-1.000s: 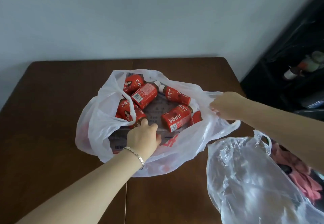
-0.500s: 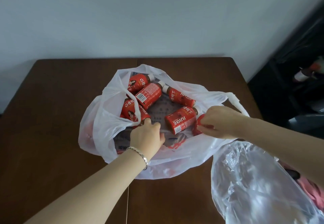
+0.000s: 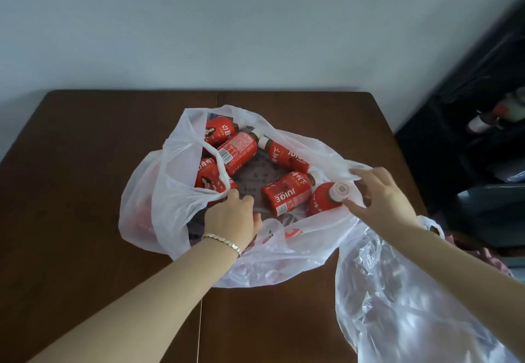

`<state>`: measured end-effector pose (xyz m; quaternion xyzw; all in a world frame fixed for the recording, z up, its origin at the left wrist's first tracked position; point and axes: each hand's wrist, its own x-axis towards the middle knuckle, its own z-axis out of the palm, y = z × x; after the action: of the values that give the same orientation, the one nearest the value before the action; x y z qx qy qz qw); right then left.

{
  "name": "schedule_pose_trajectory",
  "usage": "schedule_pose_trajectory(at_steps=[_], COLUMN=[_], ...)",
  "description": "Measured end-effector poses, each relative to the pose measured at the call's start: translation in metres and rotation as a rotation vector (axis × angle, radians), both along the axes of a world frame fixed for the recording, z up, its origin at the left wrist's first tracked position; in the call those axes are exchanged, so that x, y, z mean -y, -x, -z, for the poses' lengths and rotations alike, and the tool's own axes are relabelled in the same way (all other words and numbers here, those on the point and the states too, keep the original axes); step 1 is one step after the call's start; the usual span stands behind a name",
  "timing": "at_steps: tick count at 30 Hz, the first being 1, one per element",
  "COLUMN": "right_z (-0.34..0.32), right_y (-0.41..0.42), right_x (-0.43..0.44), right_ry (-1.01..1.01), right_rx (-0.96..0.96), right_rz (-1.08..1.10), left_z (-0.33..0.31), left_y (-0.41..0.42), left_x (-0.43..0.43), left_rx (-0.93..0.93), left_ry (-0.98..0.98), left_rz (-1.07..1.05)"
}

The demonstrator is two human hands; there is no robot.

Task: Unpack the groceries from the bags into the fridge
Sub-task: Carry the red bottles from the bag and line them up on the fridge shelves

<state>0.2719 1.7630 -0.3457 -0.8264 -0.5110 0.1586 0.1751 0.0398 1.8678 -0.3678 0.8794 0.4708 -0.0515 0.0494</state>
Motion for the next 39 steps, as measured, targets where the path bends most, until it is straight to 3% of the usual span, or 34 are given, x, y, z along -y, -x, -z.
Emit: schedule_pose_trajectory(at_steps=[5, 9, 14, 19, 22, 24, 25, 30, 33, 35, 37, 39], right_z=[-0.012, -0.021, -0.014, -0.010, -0.015, -0.017, -0.016, -0.010, 0.001, 0.012, 0.029, 0.045], right_y=[0.028, 0.060, 0.117, 0.134, 0.122, 0.113, 0.109, 0.088, 0.068, 0.059, 0.054, 0.050], right_x=[-0.031, -0.039, -0.037, -0.042, -0.045, -0.045, -0.044, -0.050, -0.068, -0.078, -0.085, -0.089], right_ry=[0.248, 0.381, 0.347, 0.261, 0.334, 0.386, 0.400, 0.407, 0.375, 0.414, 0.469, 0.452], right_rx=[0.011, 0.016, -0.313, -0.437, -0.629, -0.828, -0.819, -0.562, -0.023, 0.259, 0.390, 0.455], right_rz=[-0.035, -0.075, -0.019, -0.032, -0.001, 0.062, 0.048, -0.115, -0.247, -0.432, -0.523, -0.510], left_z=[0.001, -0.004, -0.009, -0.005, -0.006, -0.003, -0.004, 0.016, 0.019, 0.012, -0.004, -0.008], left_y=[-0.001, 0.009, 0.021, 0.034, 0.029, 0.023, 0.022, 0.015, 0.012, 0.014, 0.017, 0.023], left_x=[0.001, 0.001, 0.009, 0.002, 0.001, 0.002, 0.003, 0.005, 0.003, 0.002, -0.003, -0.005], left_rx=[-0.007, 0.024, 0.095, 0.119, 0.001, 0.046, 0.065, 0.226, 0.189, 0.174, 0.063, 0.076], left_ry=[0.008, -0.014, -0.064, -0.105, -0.075, -0.105, -0.119, -0.190, -0.196, -0.090, -0.010, 0.018], left_rz=[-0.001, 0.160, 0.298, 0.422, 0.444, 0.486, 0.506, 0.631, 0.677, 0.659, 0.582, 0.513])
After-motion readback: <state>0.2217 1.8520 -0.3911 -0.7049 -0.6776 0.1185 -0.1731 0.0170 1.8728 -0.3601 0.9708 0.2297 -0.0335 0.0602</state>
